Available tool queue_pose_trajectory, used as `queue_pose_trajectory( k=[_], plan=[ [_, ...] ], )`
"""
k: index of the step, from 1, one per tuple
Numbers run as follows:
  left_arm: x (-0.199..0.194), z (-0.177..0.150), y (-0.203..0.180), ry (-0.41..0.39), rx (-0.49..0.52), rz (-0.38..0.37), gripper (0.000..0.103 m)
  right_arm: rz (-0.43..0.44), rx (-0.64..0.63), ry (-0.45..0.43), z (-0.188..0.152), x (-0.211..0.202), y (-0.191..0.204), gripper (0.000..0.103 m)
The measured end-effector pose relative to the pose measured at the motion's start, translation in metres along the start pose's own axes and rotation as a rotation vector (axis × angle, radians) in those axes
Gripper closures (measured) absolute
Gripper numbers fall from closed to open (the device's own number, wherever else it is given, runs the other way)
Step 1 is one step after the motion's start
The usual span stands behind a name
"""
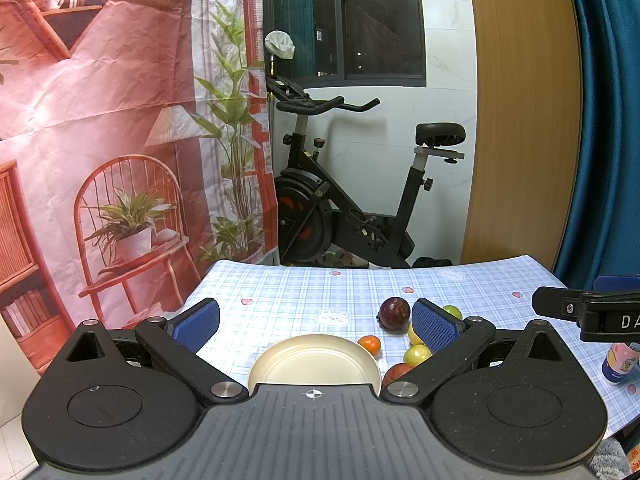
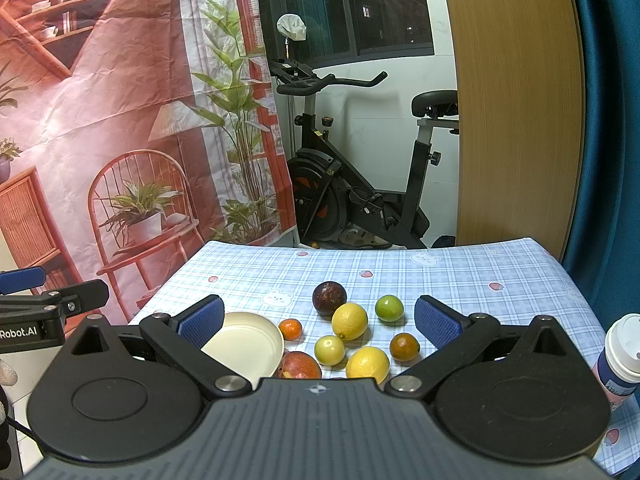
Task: Organize fruits
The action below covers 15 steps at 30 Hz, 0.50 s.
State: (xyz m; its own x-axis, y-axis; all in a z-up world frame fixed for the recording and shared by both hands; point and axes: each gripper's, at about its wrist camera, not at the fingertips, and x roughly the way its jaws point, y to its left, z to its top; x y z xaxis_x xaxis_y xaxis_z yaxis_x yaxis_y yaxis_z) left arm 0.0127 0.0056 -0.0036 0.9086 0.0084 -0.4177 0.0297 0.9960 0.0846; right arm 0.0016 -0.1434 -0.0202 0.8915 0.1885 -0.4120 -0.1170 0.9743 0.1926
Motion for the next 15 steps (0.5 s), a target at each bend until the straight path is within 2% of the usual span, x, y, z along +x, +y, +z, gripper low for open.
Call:
queue_pose_trajectory(
  k=[12,15],
  plan=[
    [0.0034,-0.002,-0.0023,0.003,0.009,-0.003,0.0,0.007,0.002,0.005,-0.0015,0.002,0.0011,0.0],
    [0.0067,-0.0034,-0.0047,-0.009,0.029,0.038,0.0,0.012,-0.007,0.008,-0.0022,0.0051,0.001,0.0]
  ],
)
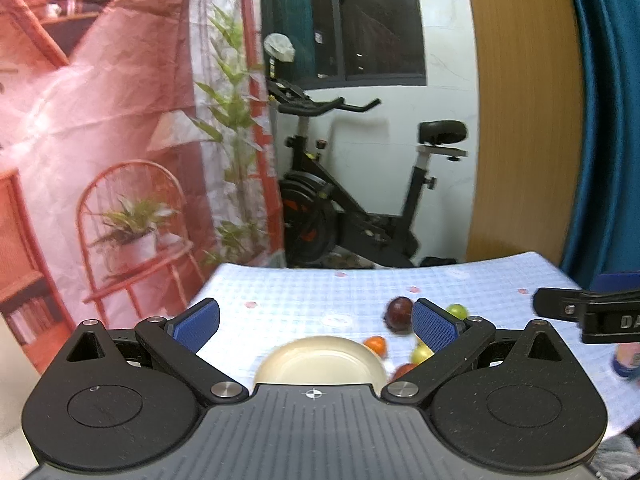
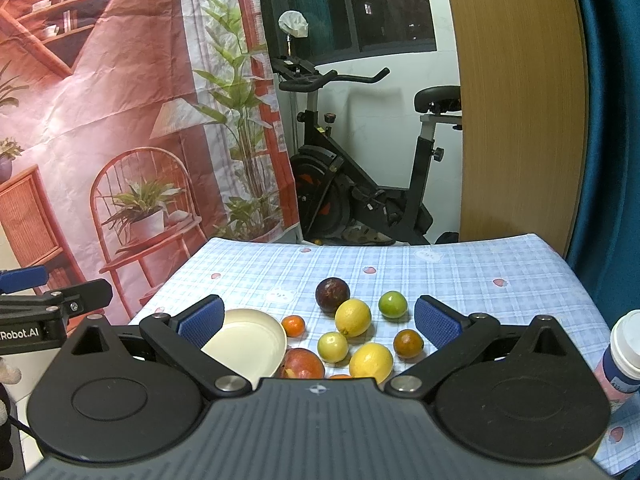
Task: Organize fruits
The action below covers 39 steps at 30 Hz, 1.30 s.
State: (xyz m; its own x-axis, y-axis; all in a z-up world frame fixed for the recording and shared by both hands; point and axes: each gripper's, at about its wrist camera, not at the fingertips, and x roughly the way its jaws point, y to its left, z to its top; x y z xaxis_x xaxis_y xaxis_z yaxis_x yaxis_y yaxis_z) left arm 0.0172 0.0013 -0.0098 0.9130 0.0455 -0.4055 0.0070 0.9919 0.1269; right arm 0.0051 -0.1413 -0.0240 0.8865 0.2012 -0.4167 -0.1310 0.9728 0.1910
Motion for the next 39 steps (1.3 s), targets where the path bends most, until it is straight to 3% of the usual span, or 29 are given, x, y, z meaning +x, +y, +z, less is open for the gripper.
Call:
queue_pose_trajectory(
  k=[6,10,15,22,27,33,39],
  plan=[
    [0.014,0.002,0.005,0.004,-0.014,0.015,0.0,0.032,-0.008,-0.034,0.004,0.009,-0.009,0.0],
    [0.028,0.004,0.007,0.01,-0.021,0.019,0.0,0.043,-0.008,-0.101,0.006,0.018,-0.017,0.0],
    [0.04,-0.001,0.005,-0.063,-0.011,0.01,0.0,0.076,-0.005,-0.212,0.001,0.036,-0.03,0.0],
    [0.069,-0.016,-0.001,-0.091,-0.044,-0.025,0.001,0.091,-0.027,-0.247,-0.013,0.069,-0.042,0.0],
    [0.094,-0.031,0.0,-0.021,-0.142,-0.154,0.002,0.087,-0.002,-0.169,-0.026,0.101,-0.057,0.0],
    [0.126,-0.05,-0.003,0.078,-0.152,-0.197,0.008,0.03,0.016,-0.091,-0.051,0.127,-0.067,0.0],
    [0.149,-0.066,-0.005,0.219,-0.124,-0.214,0.009,0.073,-0.016,0.037,-0.078,0.146,-0.062,0.0]
  ],
)
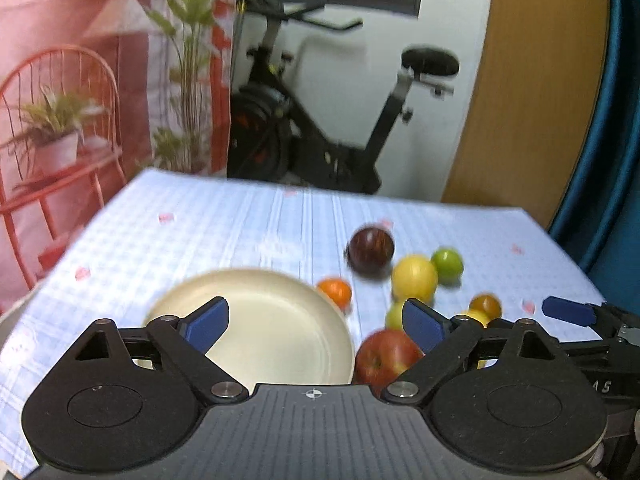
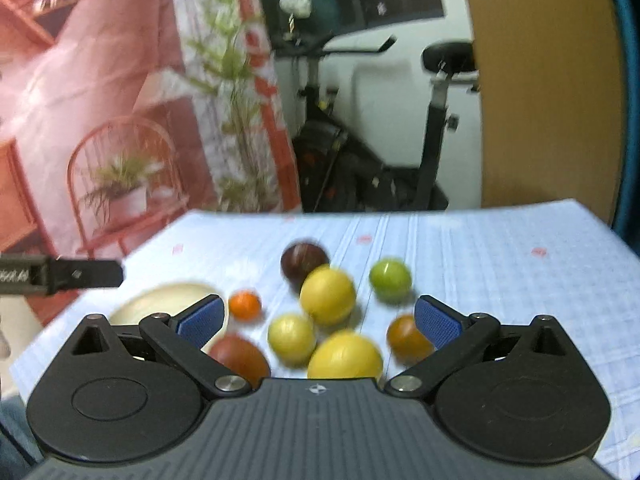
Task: Organize fruits
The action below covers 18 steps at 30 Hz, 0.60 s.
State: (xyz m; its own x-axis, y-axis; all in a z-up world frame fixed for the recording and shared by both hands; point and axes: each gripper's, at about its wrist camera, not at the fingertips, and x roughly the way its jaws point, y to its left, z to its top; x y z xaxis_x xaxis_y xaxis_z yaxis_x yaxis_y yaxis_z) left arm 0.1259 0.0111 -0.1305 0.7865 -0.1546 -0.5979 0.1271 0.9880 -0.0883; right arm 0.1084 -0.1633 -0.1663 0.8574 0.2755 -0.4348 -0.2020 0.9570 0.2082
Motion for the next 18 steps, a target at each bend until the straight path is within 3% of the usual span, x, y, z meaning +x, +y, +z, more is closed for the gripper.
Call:
queue_pose_trajectory(
  k=[5,8,10,13,18],
  plan=[
    [0.004,-0.009,0.013,0.038,-0.029,0.008,0.015,0.054,-0.044,0.062,-0.009,0.013,0.01,0.0],
    [0.006,-0.009,0.022,0.047,-0.041,0.049,0.018,0.072,-0.114,0.1,-0.01,0.025,0.018,0.0],
    [0.007,-0.007,0.026,0.035,-0.056,0.074,0.021,0.11,-0.195,0.116,-0.014,0.031,0.028,0.0],
    [0.01,-0.004,0.034,0.041,-0.1,0.05,0.025,0.172,-0.346,0.137,-0.018,0.04,0.047,0.002],
    [0.014,-0.005,0.03,0.038,-0.091,0.032,0.031,0.202,-0.572,0.191,-0.024,0.062,0.068,0.016]
  ],
)
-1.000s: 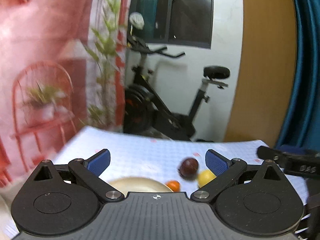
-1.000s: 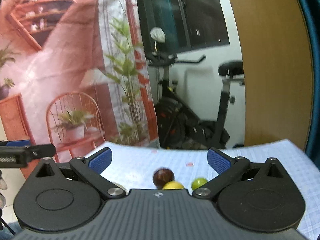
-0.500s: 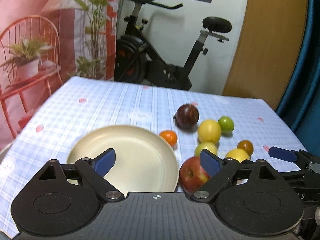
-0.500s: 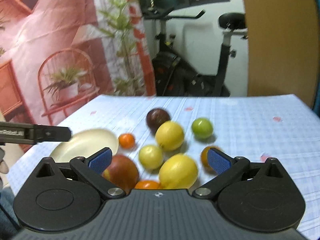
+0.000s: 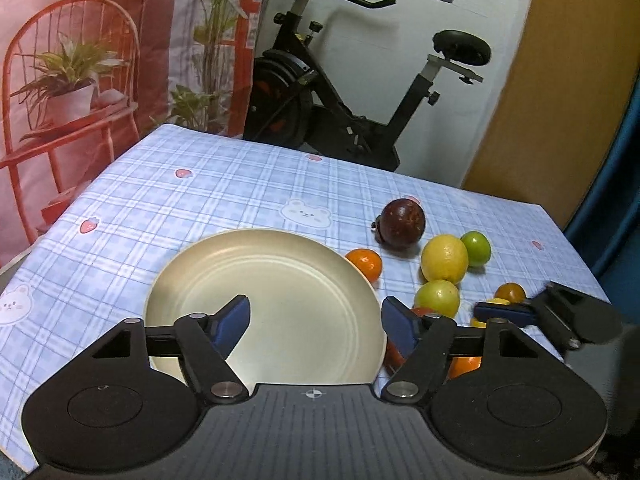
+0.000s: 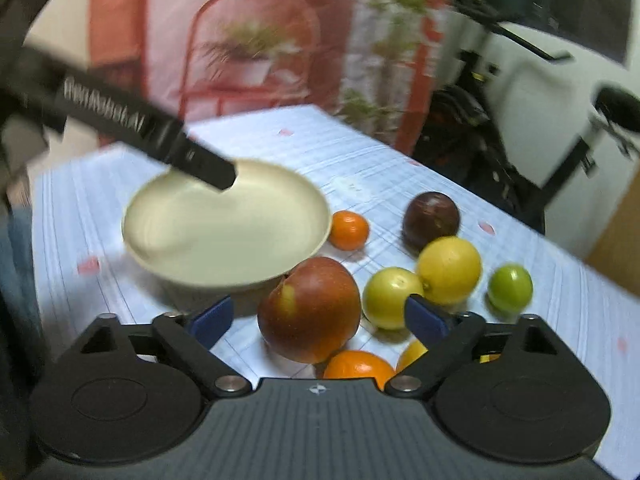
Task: Organize fruits
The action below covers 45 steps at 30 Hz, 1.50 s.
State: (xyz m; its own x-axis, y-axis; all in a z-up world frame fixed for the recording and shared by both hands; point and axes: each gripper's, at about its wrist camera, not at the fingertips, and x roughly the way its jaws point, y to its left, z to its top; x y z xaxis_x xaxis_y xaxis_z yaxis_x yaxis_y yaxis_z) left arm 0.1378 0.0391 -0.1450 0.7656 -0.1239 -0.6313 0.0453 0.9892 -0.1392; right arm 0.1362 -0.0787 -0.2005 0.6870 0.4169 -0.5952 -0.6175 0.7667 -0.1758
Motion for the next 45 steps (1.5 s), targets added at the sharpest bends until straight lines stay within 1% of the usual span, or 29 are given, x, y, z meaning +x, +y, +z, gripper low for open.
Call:
queue_pose_trajectory(
  k=[3,6,8,10,11,12,14,15,20,22,24,26,29,32,35,38,41,45],
  plan=[
    [0.002,-0.001,-0.003,0.001,0.009,-0.011,0.035,0.028,-0.075,0.04,0.002,0.017,0.002,0.019],
    [0.004,-0.001,-0.005,0.004,0.015,-0.01,0.036,0.024,-0.124,0.076,0.004,0.032,0.001,0.024],
    [0.004,-0.002,-0.004,0.011,0.014,-0.018,0.036,0.021,-0.132,0.1,0.004,0.039,0.001,0.024],
    [0.004,-0.003,-0.004,0.015,0.012,-0.03,0.037,0.021,-0.141,0.112,0.004,0.042,0.003,0.028],
    [0.004,-0.004,-0.005,0.017,0.014,-0.036,0.037,0.027,-0.14,0.116,0.003,0.044,0.004,0.033],
    [0.005,-0.004,-0.006,0.019,0.016,-0.042,0.037,0.019,-0.137,0.114,0.004,0.046,0.004,0.033],
    [0.006,-0.005,-0.009,0.025,0.018,-0.06,0.038,0.009,-0.108,0.107,0.001,0.044,0.002,0.034],
    [0.007,-0.005,-0.01,0.029,0.02,-0.071,0.038,0.018,-0.065,0.102,0.0,0.042,0.0,0.034],
    [0.01,-0.009,-0.016,0.047,0.04,-0.119,0.039,0.101,0.213,0.038,-0.017,0.024,-0.011,0.034],
    [0.011,-0.012,-0.018,0.059,0.041,-0.143,0.04,0.129,0.292,0.016,-0.025,0.015,-0.012,0.034],
    [0.012,-0.015,-0.02,0.072,0.042,-0.171,0.047,0.154,0.34,0.005,-0.03,0.006,-0.013,0.034],
    [0.012,-0.018,-0.022,0.089,0.038,-0.203,0.047,0.177,0.36,0.006,-0.035,-0.003,-0.012,0.034],
    [0.012,-0.026,-0.027,0.112,0.039,-0.243,0.047,0.184,0.376,0.004,-0.039,-0.01,-0.014,0.034],
    [0.014,-0.031,-0.032,0.131,0.048,-0.268,0.047,0.19,0.392,-0.008,-0.045,-0.014,-0.012,0.034],
    [0.016,-0.034,-0.034,0.147,0.044,-0.279,0.047,0.187,0.377,-0.014,-0.045,-0.013,-0.009,0.034],
    [0.016,-0.036,-0.037,0.154,0.052,-0.307,0.045,0.19,0.357,-0.023,-0.047,-0.012,-0.004,0.034],
    [0.018,-0.039,-0.042,0.172,0.077,-0.308,0.045,0.202,0.356,-0.02,-0.049,-0.01,-0.002,0.034],
    [0.024,-0.043,-0.041,0.204,0.054,-0.311,0.044,0.2,0.345,-0.007,-0.05,-0.008,-0.001,0.034]
  ],
)
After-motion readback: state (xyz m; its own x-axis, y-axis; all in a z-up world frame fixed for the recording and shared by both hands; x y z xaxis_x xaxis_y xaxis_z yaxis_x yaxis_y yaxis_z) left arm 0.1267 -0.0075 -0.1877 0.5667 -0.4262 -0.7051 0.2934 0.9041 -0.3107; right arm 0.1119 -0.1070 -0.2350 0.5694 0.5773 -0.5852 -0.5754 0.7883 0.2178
